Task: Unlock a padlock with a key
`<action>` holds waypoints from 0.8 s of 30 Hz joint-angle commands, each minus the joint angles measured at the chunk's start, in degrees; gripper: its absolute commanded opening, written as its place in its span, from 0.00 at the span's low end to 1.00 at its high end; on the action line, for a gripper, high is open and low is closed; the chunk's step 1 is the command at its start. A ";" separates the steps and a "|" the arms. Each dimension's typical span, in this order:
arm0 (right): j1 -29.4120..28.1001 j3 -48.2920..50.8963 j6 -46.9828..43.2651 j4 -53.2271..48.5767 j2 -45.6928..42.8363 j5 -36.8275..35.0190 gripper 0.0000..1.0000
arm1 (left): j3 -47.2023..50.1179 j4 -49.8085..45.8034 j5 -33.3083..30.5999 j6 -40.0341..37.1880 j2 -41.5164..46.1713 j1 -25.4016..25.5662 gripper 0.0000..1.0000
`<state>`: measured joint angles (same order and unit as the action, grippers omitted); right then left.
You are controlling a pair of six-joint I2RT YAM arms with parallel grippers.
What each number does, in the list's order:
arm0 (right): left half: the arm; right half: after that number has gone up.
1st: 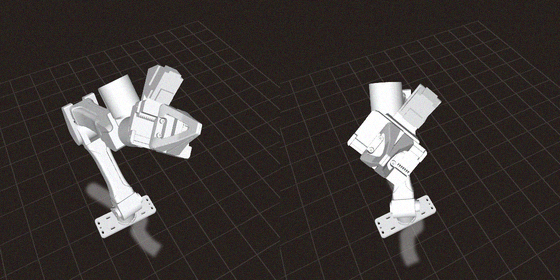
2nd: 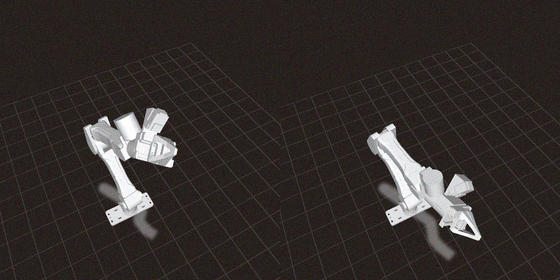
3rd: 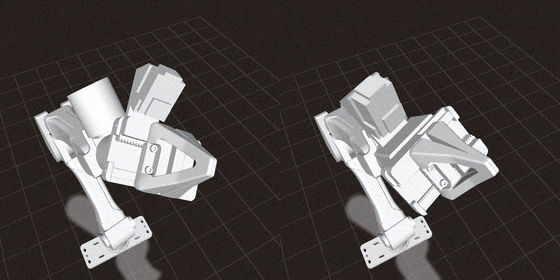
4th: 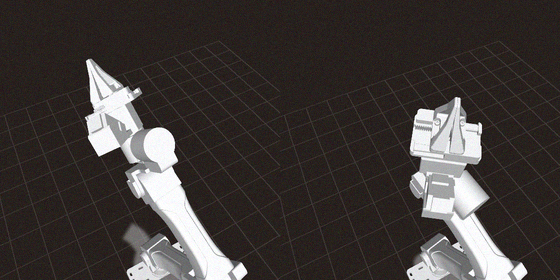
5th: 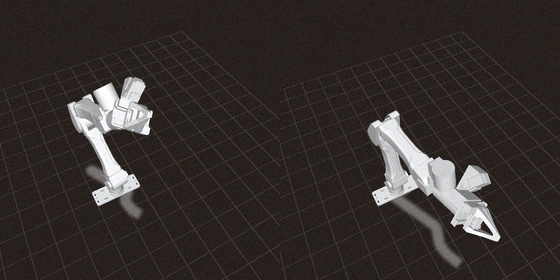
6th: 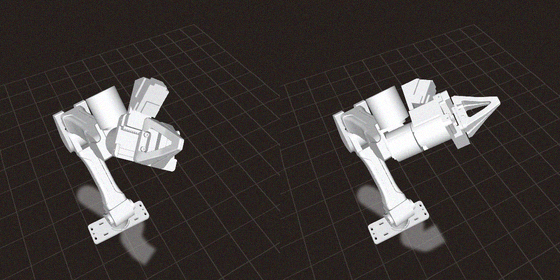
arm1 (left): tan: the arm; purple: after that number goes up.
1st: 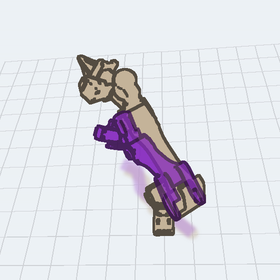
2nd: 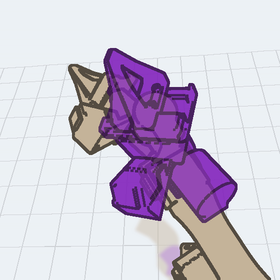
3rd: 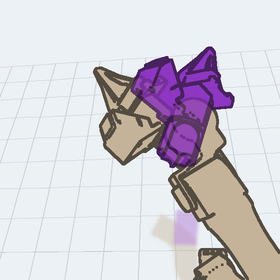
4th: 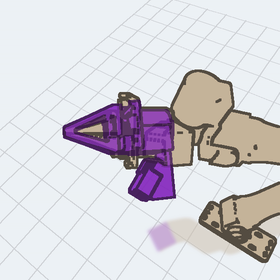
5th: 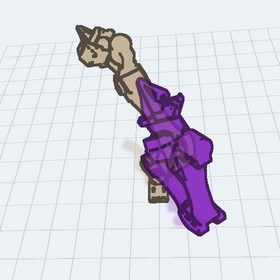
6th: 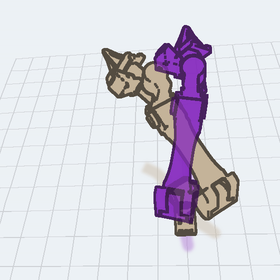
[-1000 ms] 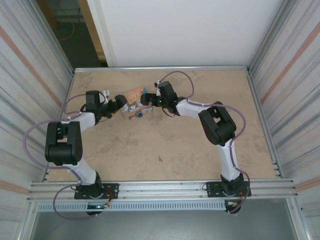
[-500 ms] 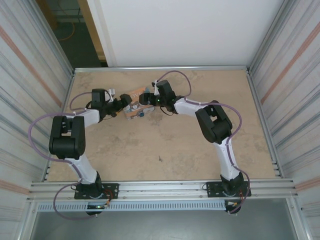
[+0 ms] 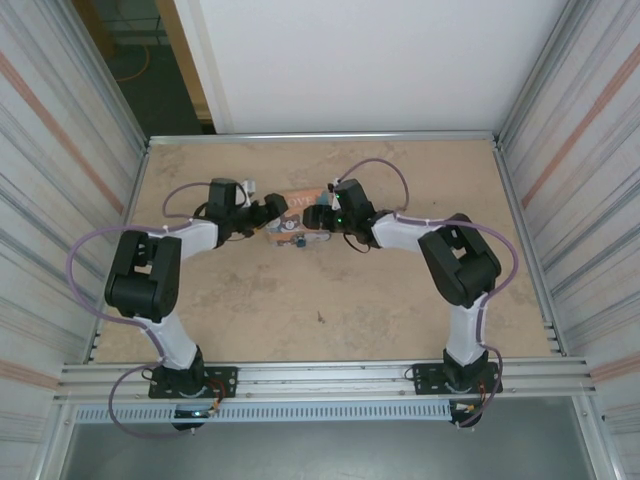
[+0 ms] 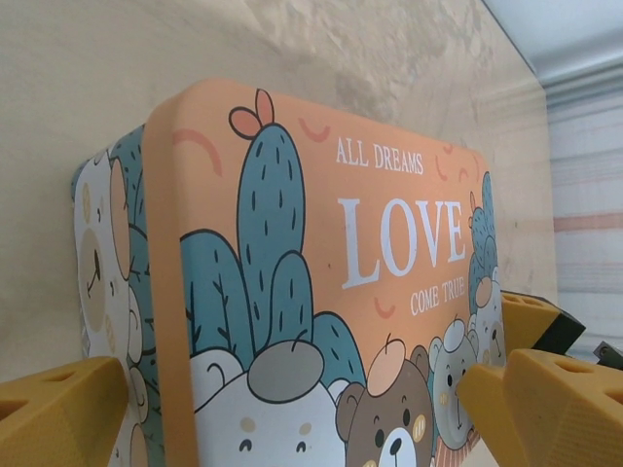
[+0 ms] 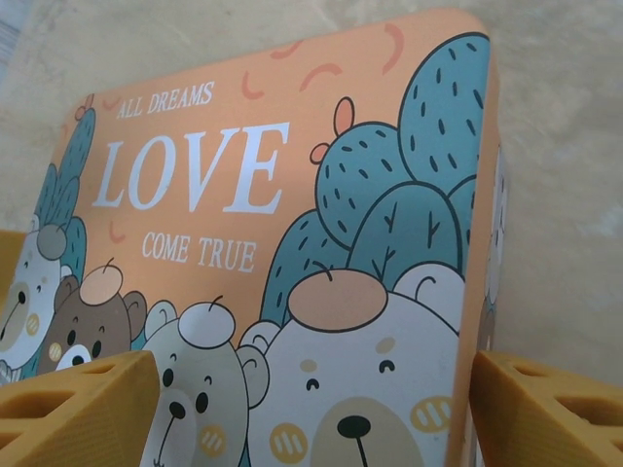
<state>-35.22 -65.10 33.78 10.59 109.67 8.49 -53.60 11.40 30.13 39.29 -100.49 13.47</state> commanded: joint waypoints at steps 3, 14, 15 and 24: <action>-1.14 5.91 1.82 1.37 -9.13 1.95 0.79 | -1.00 -0.48 2.91 1.90 1.50 6.19 0.99; -0.01 16.93 1.90 -2.11 -21.12 -0.49 0.78 | -6.49 -1.63 1.87 2.26 -3.06 13.11 0.99; 0.10 17.33 1.90 -2.44 -21.59 -0.57 0.78 | -7.19 -1.88 1.85 2.22 -3.62 13.53 0.99; 1.55 19.90 2.42 -4.19 -24.00 -2.69 0.80 | -12.20 -3.77 1.53 1.88 -7.75 15.62 0.99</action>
<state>-33.63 -45.12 35.62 2.85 87.85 3.66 -63.33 7.88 26.98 40.38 -107.04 26.61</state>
